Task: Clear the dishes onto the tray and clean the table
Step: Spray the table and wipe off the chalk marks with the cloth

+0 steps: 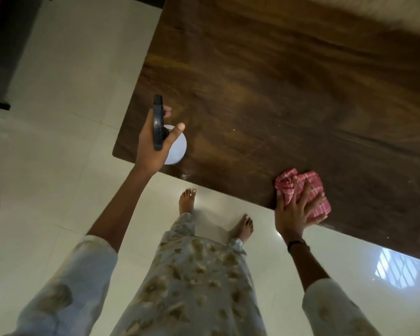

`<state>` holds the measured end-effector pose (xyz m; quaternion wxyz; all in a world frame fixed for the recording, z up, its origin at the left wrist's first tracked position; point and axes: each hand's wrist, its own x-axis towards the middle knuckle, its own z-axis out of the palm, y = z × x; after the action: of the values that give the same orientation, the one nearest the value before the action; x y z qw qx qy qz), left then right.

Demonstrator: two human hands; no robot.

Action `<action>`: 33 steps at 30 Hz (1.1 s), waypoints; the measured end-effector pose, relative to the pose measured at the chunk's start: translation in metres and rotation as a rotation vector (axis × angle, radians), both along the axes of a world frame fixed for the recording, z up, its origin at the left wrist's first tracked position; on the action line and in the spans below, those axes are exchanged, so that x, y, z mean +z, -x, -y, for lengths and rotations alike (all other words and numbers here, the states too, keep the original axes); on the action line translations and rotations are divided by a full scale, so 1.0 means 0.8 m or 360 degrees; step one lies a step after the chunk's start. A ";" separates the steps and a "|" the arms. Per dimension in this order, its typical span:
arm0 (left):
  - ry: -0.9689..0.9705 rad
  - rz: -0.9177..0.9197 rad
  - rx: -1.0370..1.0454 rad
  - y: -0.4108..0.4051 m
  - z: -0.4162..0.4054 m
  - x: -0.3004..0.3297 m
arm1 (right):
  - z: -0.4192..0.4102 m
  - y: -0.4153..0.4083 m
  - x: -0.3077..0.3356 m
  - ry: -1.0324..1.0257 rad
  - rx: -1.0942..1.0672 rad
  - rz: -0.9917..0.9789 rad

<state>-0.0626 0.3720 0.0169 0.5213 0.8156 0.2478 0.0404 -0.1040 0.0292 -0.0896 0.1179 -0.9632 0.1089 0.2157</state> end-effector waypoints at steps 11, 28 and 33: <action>-0.0010 0.0032 0.0157 -0.003 -0.133 0.004 | -0.254 -0.054 -0.011 -0.0091 0.0325 0.0125; 0.0028 0.0065 0.0011 -0.030 -0.177 0.004 | -0.327 -0.061 -0.021 -0.0191 0.1911 0.0399; 0.0088 0.0032 -0.0046 -0.037 -0.155 -0.004 | -0.244 -0.093 -0.016 -0.0023 0.1077 0.0329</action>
<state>-0.0332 0.4962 0.0136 0.5466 0.8040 0.2317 0.0343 -0.0293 0.2245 -0.1026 0.0570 -0.9606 -0.2306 0.1446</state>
